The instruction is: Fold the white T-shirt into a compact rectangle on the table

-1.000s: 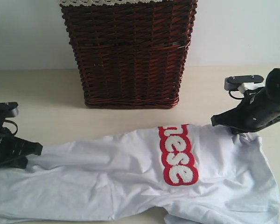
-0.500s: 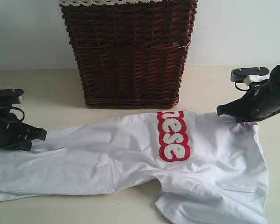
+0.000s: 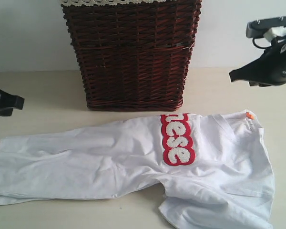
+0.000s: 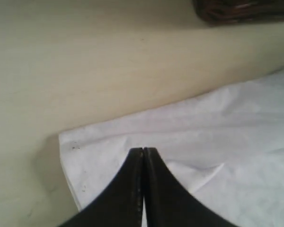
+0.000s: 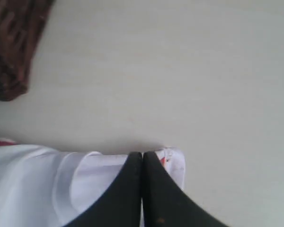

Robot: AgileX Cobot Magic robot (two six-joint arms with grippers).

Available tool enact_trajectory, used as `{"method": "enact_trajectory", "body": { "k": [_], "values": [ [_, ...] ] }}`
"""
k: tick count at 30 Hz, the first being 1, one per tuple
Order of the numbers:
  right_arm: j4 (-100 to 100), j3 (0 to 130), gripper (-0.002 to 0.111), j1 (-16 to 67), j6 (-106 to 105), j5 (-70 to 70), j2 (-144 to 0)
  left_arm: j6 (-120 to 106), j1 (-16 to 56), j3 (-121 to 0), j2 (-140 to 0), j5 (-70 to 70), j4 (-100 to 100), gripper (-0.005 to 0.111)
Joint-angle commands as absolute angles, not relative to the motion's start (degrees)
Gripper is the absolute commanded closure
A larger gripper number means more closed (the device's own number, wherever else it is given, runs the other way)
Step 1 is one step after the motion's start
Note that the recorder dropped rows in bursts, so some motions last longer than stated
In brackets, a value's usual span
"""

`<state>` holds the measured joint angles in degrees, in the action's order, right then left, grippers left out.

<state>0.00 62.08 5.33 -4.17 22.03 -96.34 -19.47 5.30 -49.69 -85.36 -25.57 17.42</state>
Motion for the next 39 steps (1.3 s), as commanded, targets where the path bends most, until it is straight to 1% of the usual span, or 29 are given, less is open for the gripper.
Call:
{"method": "enact_trajectory", "body": {
  "k": [1, 3, 8, 13, 20, 24, 28, 34, 36, 39],
  "values": [
    [0.0, 62.0, 0.105, 8.7, -7.9, 30.2, -86.3, -22.0, 5.4, -47.9, -75.5, -29.8, 19.0, 0.107],
    [1.2, 60.5, 0.103, 9.0, -7.5, 30.5, -81.2, -24.7, 5.4, -45.3, -69.4, -29.4, 22.6, 0.107],
    [5.9, 54.4, 0.103, 9.0, -7.3, 27.1, -68.9, -29.9, 5.4, -36.8, -52.2, -24.3, 31.1, 0.107],
    [6.1, 49.2, 0.103, 9.0, -7.3, 26.8, -58.0, -29.8, 5.4, -29.7, -34.2, -20.7, 32.4, 0.107],
    [6.5, 44.2, 0.103, 9.0, -7.2, 29.1, -48.2, -27.2, 5.4, -24.0, -10.2, -21.3, 32.4, 0.107],
    [9.7, 41.2, 0.103, 9.0, -7.3, 28.0, -44.4, -24.8, 5.3, -18.8, 0.0, -19.5, 32.4, 0.107],
    [10.2, 39.7, 0.103, 9.0, -7.3, 24.7, -42.0, -19.4, 5.3, -15.4, 0.0, -16.2, 33.2, 0.107],
    [10.6, 39.7, 0.103, 9.0, -7.4, 22.2, -42.3, -18.8, 5.3, -8.9, 0.0, -3.3, 34.4, 0.107],
    [10.6, 39.7, 0.103, 9.0, -7.7, 22.0, -43.2, -18.8, 5.3, -7.0, 0.0, -2.2, 35.2, 0.107],
    [10.8, 39.7, 0.103, 9.0, -7.8, 22.1, -44.9, -16.2, 5.3, -4.7, 0.0, -4.1, 35.4, 0.107]
  ]
}}
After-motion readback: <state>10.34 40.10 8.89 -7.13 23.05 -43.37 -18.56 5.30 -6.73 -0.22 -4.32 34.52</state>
